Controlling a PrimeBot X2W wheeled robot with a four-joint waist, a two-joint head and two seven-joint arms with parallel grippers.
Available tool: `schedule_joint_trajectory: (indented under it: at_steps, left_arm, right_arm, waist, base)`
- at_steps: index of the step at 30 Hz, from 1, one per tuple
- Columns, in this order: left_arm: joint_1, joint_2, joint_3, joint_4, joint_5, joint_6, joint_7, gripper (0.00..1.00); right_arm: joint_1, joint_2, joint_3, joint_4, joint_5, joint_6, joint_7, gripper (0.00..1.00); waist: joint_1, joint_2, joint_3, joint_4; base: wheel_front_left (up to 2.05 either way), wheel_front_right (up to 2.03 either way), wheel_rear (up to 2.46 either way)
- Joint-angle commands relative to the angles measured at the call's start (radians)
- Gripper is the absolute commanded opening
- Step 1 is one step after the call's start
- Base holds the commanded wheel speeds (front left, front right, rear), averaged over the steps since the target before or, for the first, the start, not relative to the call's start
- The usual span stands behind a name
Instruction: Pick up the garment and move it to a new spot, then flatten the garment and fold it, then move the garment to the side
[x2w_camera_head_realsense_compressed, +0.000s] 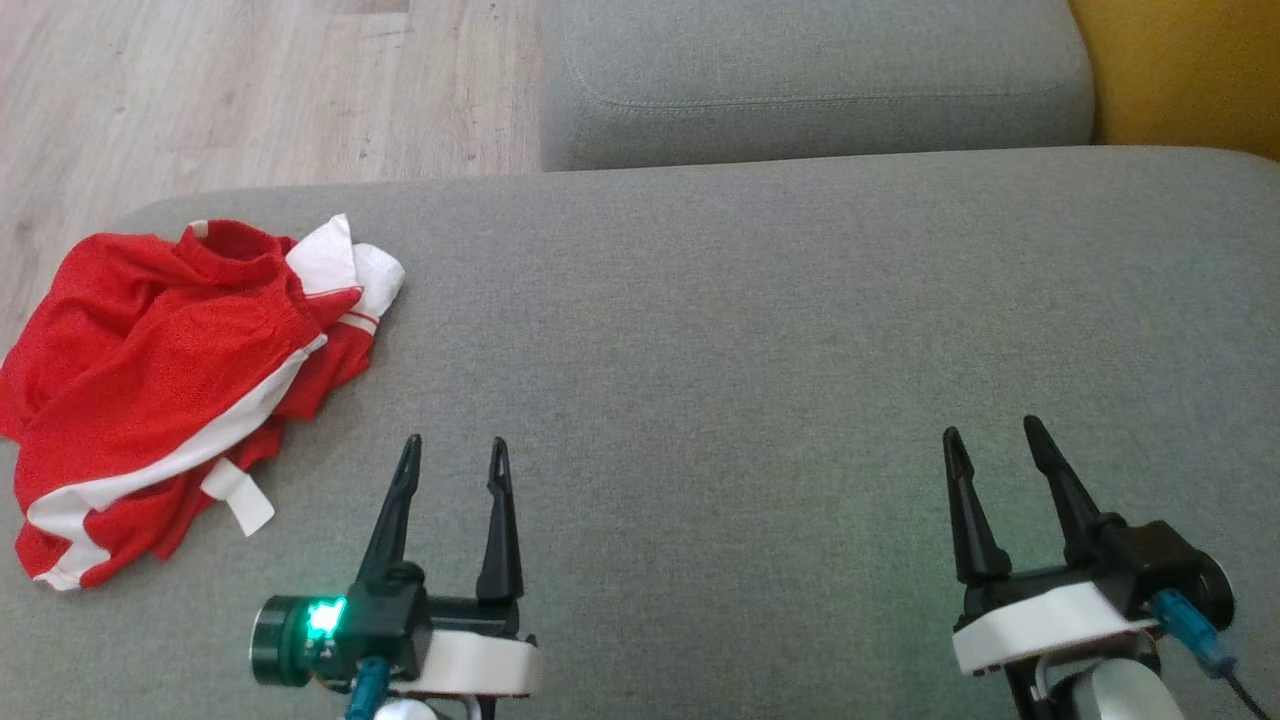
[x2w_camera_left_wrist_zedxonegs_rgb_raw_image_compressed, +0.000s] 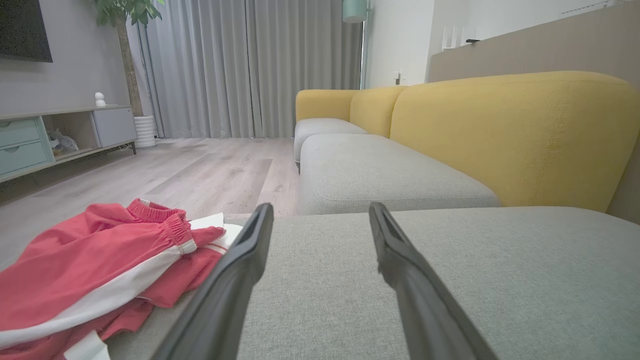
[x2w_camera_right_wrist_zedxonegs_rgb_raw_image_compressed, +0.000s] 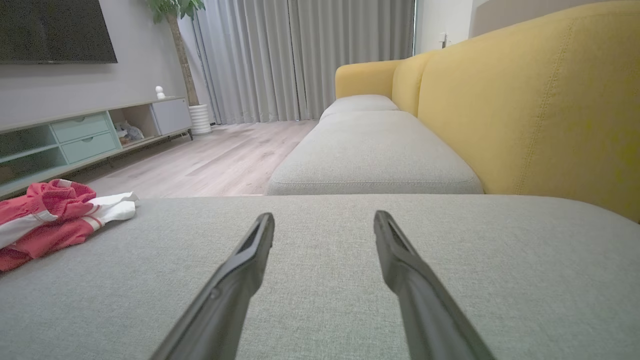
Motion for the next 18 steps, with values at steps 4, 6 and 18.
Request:
schedule_joint_trajectory:
  at_steps: [4,6,18]
  left_arm:
    - [-0.055,0.006,0.016,-0.036,0.068,0.025,-0.025,1.00]
    - [-0.056,0.005,0.013,-0.038,0.087,0.029,-0.031,1.00]
    - [-0.049,0.000,0.036,-0.035,0.102,0.023,-0.039,1.00]
  right_arm:
    - [-0.041,-0.013,0.013,-0.031,-0.089,-0.001,-0.027,1.00]
    - [-0.040,-0.013,0.009,-0.025,-0.116,-0.001,-0.033,1.00]
    - [-0.037,-0.014,-0.008,-0.006,-0.140,-0.001,-0.040,1.00]
  waist:
    - [0.0000,0.0000,-0.003,0.002]
    - [0.0000,0.0000,-0.005,0.002]
    - [0.0000,0.0000,-0.010,-0.001]
  base:
    - [0.00,0.00,0.00]
    - [0.00,0.00,0.00]
    - [0.00,0.00,0.00]
